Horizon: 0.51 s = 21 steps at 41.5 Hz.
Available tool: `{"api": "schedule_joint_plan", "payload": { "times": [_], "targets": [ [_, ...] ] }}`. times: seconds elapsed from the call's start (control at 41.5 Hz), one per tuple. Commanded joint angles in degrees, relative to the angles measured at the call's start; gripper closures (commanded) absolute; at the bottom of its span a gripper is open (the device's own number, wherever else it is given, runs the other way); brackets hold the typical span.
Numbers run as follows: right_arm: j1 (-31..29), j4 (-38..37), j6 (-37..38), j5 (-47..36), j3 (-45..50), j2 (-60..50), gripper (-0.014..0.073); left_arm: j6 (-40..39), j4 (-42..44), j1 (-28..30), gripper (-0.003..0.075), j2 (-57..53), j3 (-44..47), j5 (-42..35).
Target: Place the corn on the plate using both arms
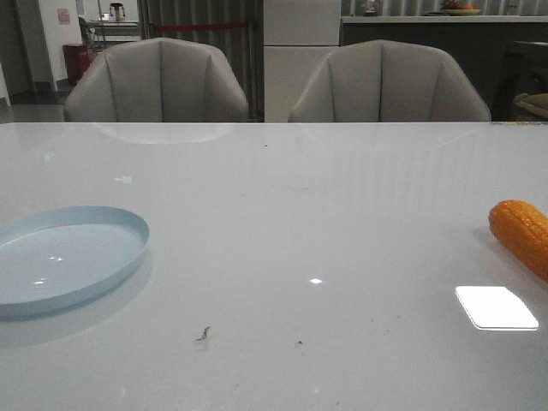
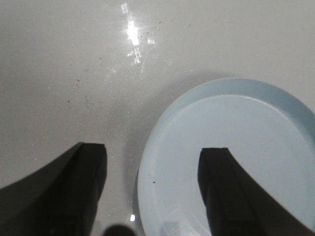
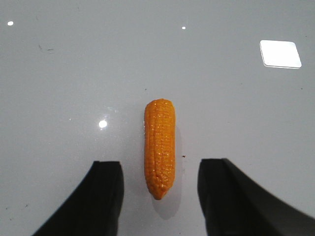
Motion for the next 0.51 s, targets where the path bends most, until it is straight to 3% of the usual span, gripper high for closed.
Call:
{"api": "schedule_joint_plan", "payload": {
  "times": [0.0, 0.482],
  "targets": [
    [0.1, -0.3, -0.5, -2.8, -2.1, -0.1, 0.0138, -0.3, -0.6, 0.1, 0.0251, 2.3, -4.6, 0.6],
    [0.1, -0.3, -0.5, 0.7, -2.0, -0.1, 0.0138, -0.3, -0.6, 0.1, 0.0265, 10.1, -5.8, 0.8]
  ]
}}
